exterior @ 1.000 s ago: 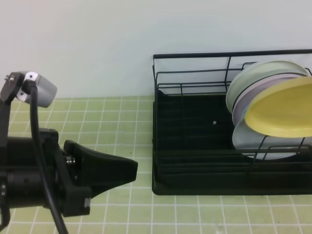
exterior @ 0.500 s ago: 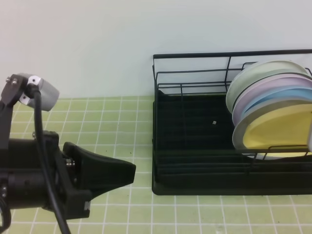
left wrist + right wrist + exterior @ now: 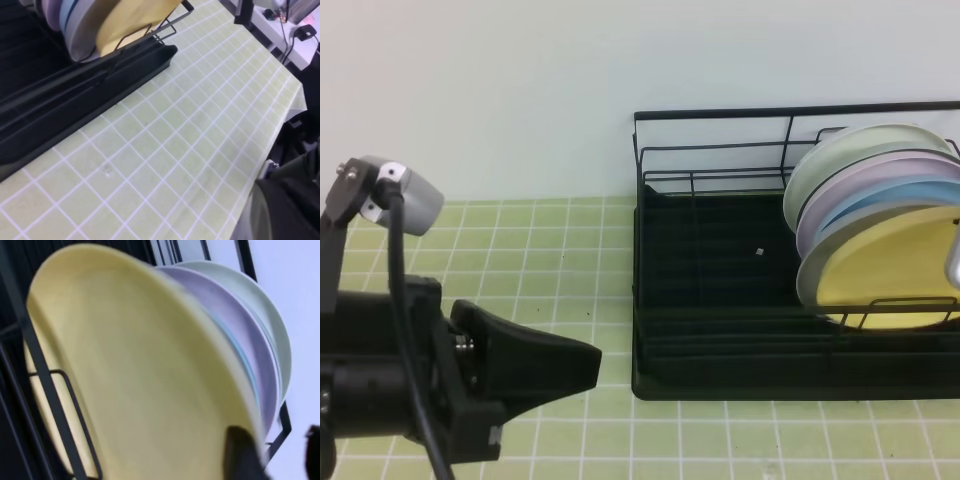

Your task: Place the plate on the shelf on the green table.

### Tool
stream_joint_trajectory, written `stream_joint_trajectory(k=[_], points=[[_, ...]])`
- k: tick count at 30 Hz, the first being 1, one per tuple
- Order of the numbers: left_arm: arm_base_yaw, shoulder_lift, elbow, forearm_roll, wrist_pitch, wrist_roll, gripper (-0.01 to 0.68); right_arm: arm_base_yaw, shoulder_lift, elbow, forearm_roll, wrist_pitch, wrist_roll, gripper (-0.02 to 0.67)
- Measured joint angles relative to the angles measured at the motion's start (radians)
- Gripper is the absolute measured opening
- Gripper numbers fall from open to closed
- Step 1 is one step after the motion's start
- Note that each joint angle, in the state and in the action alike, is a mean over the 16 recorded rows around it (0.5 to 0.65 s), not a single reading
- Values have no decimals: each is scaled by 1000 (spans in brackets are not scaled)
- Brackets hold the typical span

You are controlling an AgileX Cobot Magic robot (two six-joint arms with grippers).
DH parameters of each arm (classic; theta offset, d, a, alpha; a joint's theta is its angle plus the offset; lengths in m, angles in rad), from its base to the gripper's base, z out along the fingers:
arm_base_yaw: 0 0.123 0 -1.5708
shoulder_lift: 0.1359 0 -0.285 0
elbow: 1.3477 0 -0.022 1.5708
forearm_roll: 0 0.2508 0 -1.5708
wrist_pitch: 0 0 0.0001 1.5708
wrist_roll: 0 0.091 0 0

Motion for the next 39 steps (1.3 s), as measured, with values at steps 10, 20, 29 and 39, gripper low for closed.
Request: stream_joint_trajectory(k=[10, 20, 29, 39], points=[[0, 0, 0, -10, 25, -8, -1, 0, -19, -1, 27, -47, 180, 334], [0, 0, 0, 18, 3, 20, -1, 0, -157, -9, 259, -27, 473, 142], [0, -13, 21, 59, -87, 79, -1, 0, -395, 19, 537, 86, 529, 3], [0, -135, 160, 90, -238, 107, -1, 0, -697, 144, 656, 169, 485, -1]])
